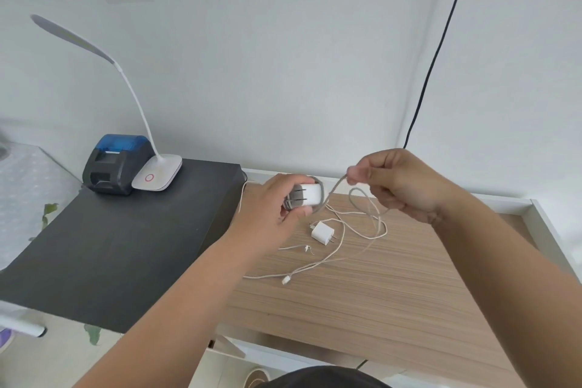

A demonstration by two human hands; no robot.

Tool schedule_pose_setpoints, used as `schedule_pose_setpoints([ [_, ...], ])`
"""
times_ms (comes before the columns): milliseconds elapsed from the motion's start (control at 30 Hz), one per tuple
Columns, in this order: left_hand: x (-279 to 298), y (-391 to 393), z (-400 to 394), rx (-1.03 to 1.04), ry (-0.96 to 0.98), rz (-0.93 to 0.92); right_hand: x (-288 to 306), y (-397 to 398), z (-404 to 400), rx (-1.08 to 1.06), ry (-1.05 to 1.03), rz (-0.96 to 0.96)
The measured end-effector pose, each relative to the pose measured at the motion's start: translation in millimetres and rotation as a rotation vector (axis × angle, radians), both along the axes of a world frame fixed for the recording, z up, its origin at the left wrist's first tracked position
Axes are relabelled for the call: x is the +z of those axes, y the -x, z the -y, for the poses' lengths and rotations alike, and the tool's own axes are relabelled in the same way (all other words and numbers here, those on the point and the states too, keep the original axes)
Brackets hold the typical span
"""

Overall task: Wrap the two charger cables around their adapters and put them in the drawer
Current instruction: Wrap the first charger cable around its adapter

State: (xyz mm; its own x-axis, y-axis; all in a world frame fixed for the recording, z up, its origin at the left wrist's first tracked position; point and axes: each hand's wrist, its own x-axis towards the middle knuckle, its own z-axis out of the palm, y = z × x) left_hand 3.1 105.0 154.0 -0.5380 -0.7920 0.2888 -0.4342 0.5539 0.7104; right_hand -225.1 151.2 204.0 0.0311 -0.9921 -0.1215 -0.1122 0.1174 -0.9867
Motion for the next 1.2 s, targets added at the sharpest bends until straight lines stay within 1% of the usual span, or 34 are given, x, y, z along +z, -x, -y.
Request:
schedule_pose_setpoints([
  [100,7.3,-2.6,-2.5,-0.095,-0.221,-0.039,-0.2,9.1,6.6,-0.006,-0.020,0.301],
  [167,12.3,-4.2,-5.5,-0.165,-0.343,-0.073,1.9,9.7,9.7,-0.012,0.017,0.381],
  [200,14.1,-5.4,-6.9,-0.196,-0.380,-0.089,2.6,8.3,11.2,-0.014,0.049,0.361],
  [233,16.6,-6.2,-9.0,-0.230,-0.414,-0.108,3.7,5.7,12.3,-0.018,0.091,0.302],
  [333,24.2,-4.4,-17.3,-0.333,-0.552,-0.188,5.3,-6.9,14.7,-0.050,0.220,0.055],
  [400,28.2,-2.4,-22.7,-0.365,-0.613,-0.236,6.0,-14.5,15.7,-0.060,0.257,-0.007],
  [467,30.8,-3.3,-25.0,-0.368,-0.619,-0.282,3.8,-18.4,15.3,-0.063,0.255,-0.007],
  [533,33.7,-5.7,-25.3,-0.366,-0.602,-0.340,-3.8,-21.1,12.7,-0.046,0.219,0.031],
  [633,35.3,-8.4,-24.3,-0.344,-0.560,-0.510,-20.9,-28.0,7.1,-0.012,0.150,0.110],
  [733,30.1,-7.4,-23.0,-0.297,-0.592,-0.650,-36.0,-38.6,-0.2,-0.009,0.124,0.120],
  [900,21.4,0.2,-21.4,-0.224,-0.639,-0.773,-48.6,-53.6,-12.4,-0.025,0.092,0.154],
  [967,19.6,4.1,-19.0,-0.141,-0.659,-0.839,-47.7,-57.3,-16.0,-0.050,0.097,0.096],
  [1000,19.0,7.0,-17.9,-0.092,-0.666,-0.865,-47.1,-58.9,-16.8,-0.073,0.106,0.037],
  [1133,15.5,17.8,-13.2,0.122,-0.670,-0.910,-43.0,-62.2,-20.0,-0.126,0.137,-0.380],
  [1200,13.7,20.0,-10.3,0.206,-0.608,-0.837,-39.6,-62.1,-21.5,-0.108,0.132,-0.530],
])
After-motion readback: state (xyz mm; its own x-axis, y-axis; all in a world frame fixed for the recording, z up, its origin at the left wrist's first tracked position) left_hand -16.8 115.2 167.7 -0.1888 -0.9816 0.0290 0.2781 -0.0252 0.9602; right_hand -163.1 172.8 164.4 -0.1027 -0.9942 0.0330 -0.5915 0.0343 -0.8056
